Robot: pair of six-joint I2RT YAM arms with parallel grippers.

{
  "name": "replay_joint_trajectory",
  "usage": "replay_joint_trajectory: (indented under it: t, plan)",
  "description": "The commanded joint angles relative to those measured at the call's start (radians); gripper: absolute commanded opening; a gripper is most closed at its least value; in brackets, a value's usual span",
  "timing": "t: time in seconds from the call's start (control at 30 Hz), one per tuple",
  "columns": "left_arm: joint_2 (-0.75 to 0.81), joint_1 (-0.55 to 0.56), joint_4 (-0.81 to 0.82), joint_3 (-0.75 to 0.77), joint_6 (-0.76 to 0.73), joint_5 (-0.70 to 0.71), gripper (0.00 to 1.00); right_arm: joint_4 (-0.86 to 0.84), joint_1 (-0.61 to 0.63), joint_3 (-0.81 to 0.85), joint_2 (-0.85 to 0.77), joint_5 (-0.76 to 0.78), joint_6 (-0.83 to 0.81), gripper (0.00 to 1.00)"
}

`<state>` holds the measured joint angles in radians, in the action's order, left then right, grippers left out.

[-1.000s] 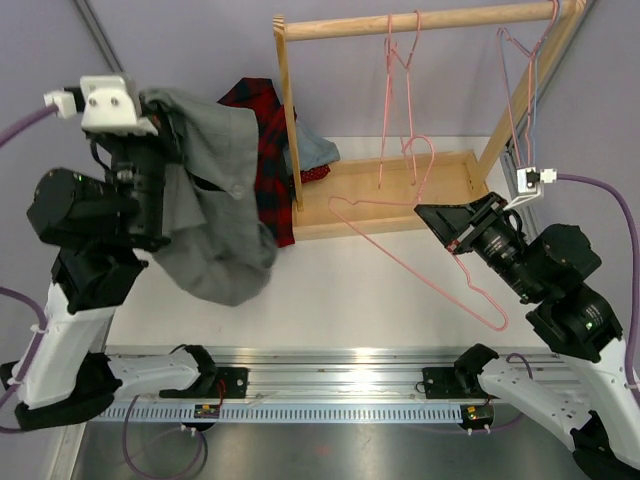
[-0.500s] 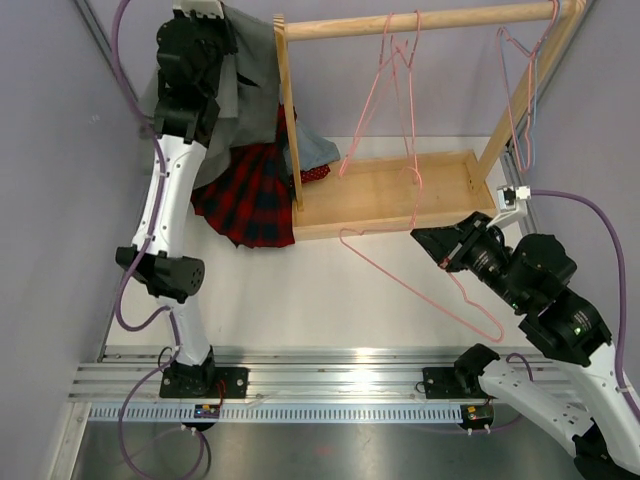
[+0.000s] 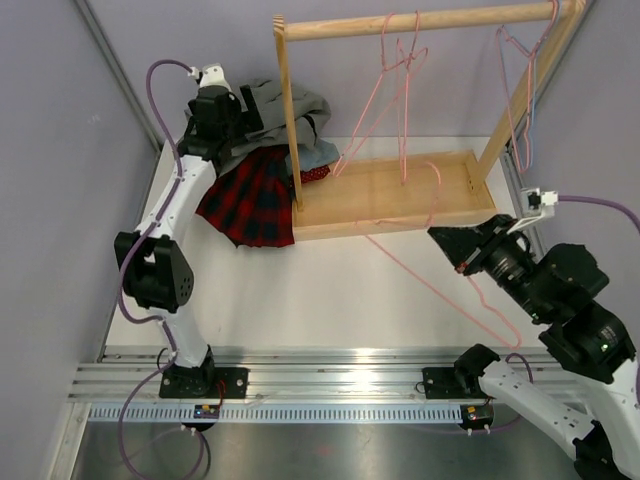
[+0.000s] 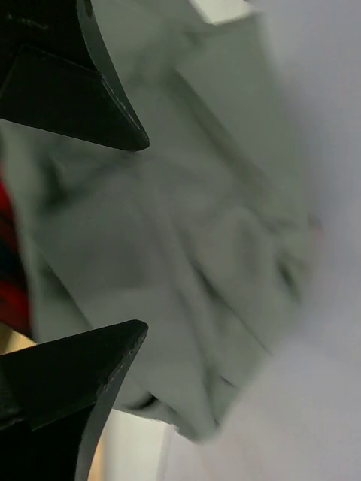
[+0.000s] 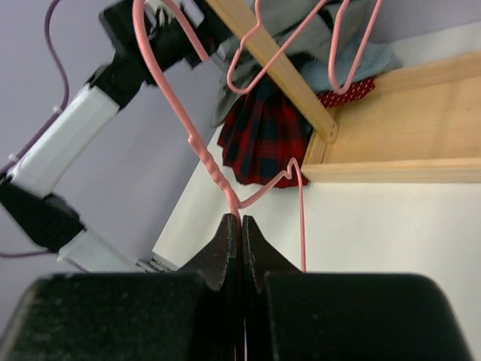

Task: Remove the skirt from the hanger

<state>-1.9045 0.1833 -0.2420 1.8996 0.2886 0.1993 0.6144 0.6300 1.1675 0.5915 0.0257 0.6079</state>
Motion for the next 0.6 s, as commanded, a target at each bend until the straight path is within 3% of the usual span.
replay_joint_trajectory:
  t: [0.0, 0.17, 0.37, 0.47, 0.57]
  plan:
    - [0.306, -0.005, 0.034, -0.176, 0.057, 0.077, 0.99, 0.004, -0.003, 0.156, 0.046, 0.137, -0.092, 0.0]
    - [0.646, -0.004, -0.195, -0.364, 0.046, 0.049, 0.99, 0.059, -0.004, 0.358, 0.151, 0.331, -0.151, 0.0]
    - [1.011, 0.001, -0.376, -0.64, 0.021, -0.026, 0.99, 0.132, -0.003, 0.657, 0.367, 0.434, -0.221, 0.0]
    - [1.107, 0.001, -0.456, -0.73, -0.009, -0.041, 0.99, 0.206, -0.004, 0.806, 0.454, 0.463, -0.241, 0.0]
    - [1.199, 0.001, -0.508, -0.819, -0.038, -0.017, 0.99, 0.141, -0.003, 0.81, 0.499, 0.468, -0.263, 0.0]
